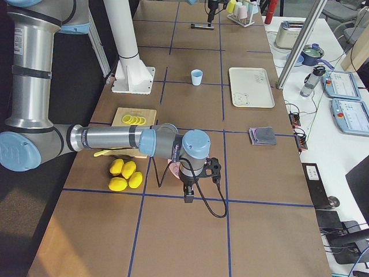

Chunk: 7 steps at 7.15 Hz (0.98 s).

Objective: Mash ice and strawberries in cup
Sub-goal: 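Withdraw the left gripper back toward the steel muddler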

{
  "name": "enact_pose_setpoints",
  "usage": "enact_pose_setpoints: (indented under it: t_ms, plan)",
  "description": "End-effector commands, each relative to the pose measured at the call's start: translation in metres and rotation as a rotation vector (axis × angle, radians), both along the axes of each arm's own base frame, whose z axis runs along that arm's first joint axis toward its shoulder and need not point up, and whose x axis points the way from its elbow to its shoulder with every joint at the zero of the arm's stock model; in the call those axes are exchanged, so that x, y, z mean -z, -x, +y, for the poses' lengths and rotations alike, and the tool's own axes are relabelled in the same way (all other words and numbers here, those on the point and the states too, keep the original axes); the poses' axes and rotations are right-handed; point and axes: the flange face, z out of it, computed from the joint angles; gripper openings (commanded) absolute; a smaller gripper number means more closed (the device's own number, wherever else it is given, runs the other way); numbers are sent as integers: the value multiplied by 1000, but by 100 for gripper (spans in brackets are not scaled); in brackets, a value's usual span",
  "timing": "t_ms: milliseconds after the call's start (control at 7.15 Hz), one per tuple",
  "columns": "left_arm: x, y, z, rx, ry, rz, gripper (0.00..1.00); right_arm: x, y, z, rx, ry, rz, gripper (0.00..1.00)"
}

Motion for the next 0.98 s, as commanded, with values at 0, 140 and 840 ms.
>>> enact_pose_setpoints:
  t_ms: [0, 140, 840]
  plan:
    - [-105, 71, -5, -46, -26, -6, 100, 1, 0, 1, 0, -2, 0, 100]
    - [-159, 75, 8, -40, -60, 7, 100, 2, 0, 1, 0, -3, 0, 100]
    - [-262, 64, 1, 125, 24, 30, 97, 1, 0, 1, 0, -3, 0, 100]
